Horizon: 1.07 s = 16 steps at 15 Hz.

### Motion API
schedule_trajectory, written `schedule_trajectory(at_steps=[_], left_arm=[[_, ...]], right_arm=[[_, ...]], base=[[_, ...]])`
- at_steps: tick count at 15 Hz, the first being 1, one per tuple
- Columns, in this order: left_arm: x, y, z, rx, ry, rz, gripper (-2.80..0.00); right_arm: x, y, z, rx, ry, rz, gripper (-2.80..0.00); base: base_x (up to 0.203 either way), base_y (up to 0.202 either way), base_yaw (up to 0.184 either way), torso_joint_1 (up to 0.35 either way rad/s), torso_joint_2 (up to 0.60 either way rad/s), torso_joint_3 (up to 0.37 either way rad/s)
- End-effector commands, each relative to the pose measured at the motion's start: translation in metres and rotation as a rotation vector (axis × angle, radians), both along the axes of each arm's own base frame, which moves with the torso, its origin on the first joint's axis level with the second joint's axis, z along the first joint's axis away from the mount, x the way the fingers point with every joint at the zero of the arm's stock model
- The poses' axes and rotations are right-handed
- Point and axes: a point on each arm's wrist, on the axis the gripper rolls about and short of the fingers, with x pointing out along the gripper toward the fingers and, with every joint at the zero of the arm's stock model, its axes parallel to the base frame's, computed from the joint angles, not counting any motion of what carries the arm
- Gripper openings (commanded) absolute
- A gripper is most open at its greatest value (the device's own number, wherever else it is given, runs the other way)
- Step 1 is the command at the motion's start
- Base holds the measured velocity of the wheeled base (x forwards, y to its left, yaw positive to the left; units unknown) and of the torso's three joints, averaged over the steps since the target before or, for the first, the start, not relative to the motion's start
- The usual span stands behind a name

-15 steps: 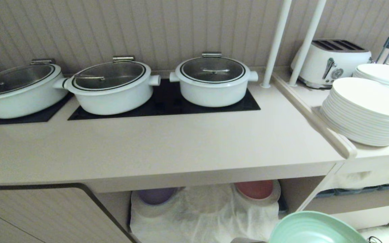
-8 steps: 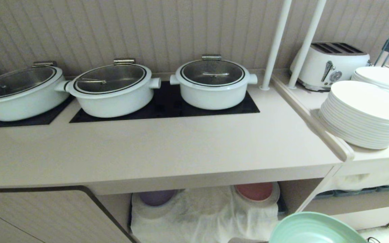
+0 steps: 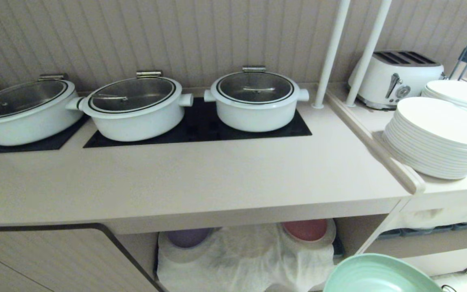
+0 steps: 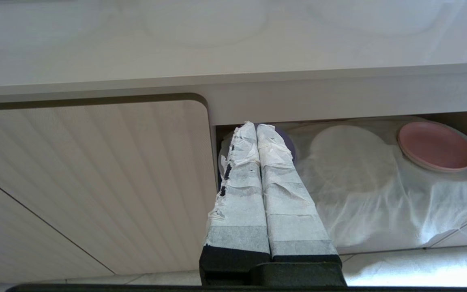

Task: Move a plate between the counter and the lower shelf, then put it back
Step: Put the plate

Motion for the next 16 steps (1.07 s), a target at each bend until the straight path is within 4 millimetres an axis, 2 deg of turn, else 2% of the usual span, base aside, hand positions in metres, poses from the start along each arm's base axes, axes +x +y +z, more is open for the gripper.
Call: schedule_trajectory(at_steps=[1,16], left_arm=[[0.0000,0.0000,0.0000,0.000,0.000,0.000,-2.80],[0.0000,0.0000,0.0000,0.001,0.000,0.000,-2.80]], right_arm=[[0.0000,0.0001,0.0009,0.003,-0.001,0.000,-2.80],[-0.0064,-0.0007,0.0012,-0.001,0.014,0.004,-2.80]], base=[[0.000,0.000,0.000,0.000,0.00,0.000],[0.000,0.000,0.000,0.000,0.00,0.000]])
